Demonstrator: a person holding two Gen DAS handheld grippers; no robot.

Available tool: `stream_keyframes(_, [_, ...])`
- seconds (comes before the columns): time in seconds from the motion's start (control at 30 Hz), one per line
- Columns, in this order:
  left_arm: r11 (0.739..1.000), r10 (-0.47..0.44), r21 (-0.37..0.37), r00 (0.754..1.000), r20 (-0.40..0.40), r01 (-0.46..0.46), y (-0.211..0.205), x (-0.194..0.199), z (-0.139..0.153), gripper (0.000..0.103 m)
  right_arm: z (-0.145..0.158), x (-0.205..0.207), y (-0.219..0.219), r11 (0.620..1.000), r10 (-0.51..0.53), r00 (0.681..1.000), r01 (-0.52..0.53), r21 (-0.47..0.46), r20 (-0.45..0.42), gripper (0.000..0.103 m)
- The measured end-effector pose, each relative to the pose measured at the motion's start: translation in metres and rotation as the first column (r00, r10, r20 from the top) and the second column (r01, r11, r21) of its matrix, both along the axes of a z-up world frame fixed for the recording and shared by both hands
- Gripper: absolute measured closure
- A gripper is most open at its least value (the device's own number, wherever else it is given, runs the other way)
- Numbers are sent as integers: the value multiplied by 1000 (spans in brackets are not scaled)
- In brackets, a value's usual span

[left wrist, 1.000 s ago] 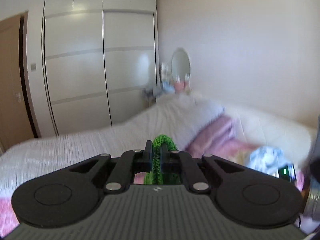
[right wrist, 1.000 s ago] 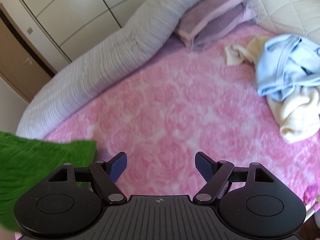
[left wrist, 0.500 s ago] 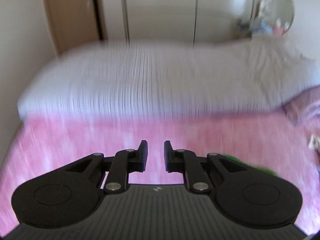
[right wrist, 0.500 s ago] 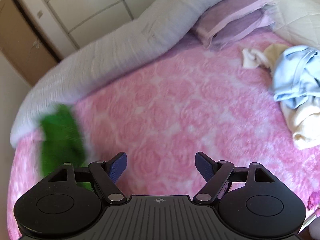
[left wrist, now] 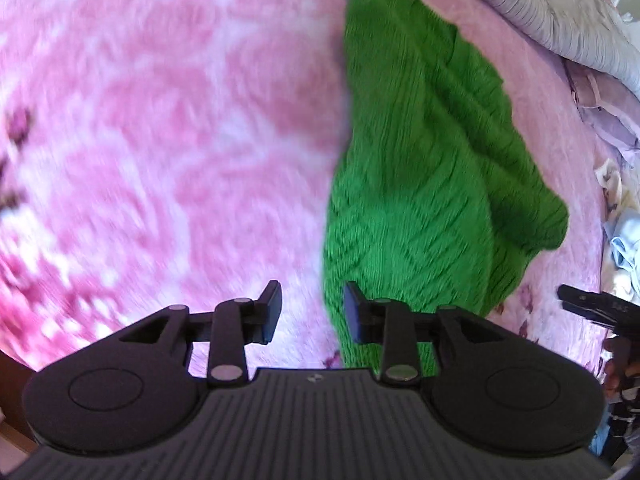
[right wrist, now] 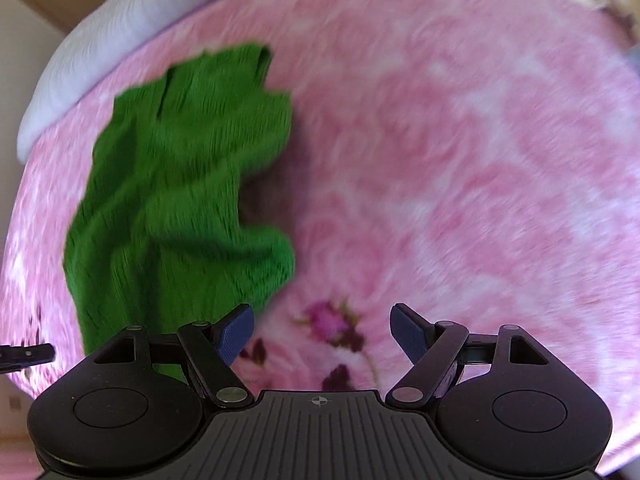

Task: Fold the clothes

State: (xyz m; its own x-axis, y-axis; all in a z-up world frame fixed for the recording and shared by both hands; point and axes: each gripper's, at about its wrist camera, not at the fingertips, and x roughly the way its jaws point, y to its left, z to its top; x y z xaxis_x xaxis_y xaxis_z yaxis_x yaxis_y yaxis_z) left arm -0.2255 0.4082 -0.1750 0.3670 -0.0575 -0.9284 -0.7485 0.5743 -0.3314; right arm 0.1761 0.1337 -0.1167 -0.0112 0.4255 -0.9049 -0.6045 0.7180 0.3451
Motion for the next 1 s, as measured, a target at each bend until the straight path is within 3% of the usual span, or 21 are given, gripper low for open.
stream_keyframes(0.17, [996,43,-83,998,54,-39,-14,5,-50,60,-41,-11,-3,999,35,999,-35,15,-41,25])
stream_keyframes(0.23, [995,63,-86,994,85,-56,-16,7,-62,51,-44,-13,-10,999,20,999,-19,40,-32,25])
stream_keyframes(0.27, [994,72,-90,992,104,-63,-17,8,-66,39,-44,-14,-14,998,11,1000,-9,55,-25,25])
stream_keyframes(0.3, [992,82,-107,988,133,-68,-16,9,-66,37,-44,-15,-18,998,-7,1000,9,70,-24,25])
stream_keyframes(0.33, [988,98,-136,982,162,-76,-13,9,-66,41,-44,-15,-22,996,-30,999,32,83,-27,25])
stream_keyframes(0.37, [983,114,-165,975,190,-82,-9,10,-65,79,-43,-16,-26,994,-53,998,56,95,-32,25])
stream_keyframes(0.4, [977,131,-195,967,218,-88,-6,10,-65,96,-41,-18,-29,991,-77,996,81,105,-39,25])
stream_keyframes(0.47, [968,151,-235,952,267,-88,1,12,-62,99,-38,-23,-32,985,-121,991,126,122,-47,25])
stream_keyframes(0.57, [987,74,-158,949,307,-25,11,16,-40,100,-30,-33,-31,973,-172,984,178,148,-53,25])
stream_keyframes(0.63, [998,14,-69,942,335,10,22,4,-13,100,-23,-39,-22,967,-190,981,196,164,-47,25])
stream_keyframes(0.7, [1000,-14,28,932,362,4,40,-18,14,100,-17,-46,-20,964,-196,980,198,178,-29,25])
stream_keyframes(0.77, [993,2,108,937,350,-43,61,-52,31,99,-14,-56,-18,962,-193,981,190,195,-6,25])
stream_keyframes(0.83, [984,47,149,950,309,-97,79,-90,33,99,-13,-67,-15,961,-182,983,175,213,18,25])
stream_keyframes(0.93, [977,75,176,968,238,-119,95,-111,12,99,-25,-79,-7,961,-133,990,118,251,45,25])
stream_keyframes(1.0, [979,71,167,963,259,-117,95,-114,-3,98,-37,-86,1,956,-87,995,71,286,43,25])
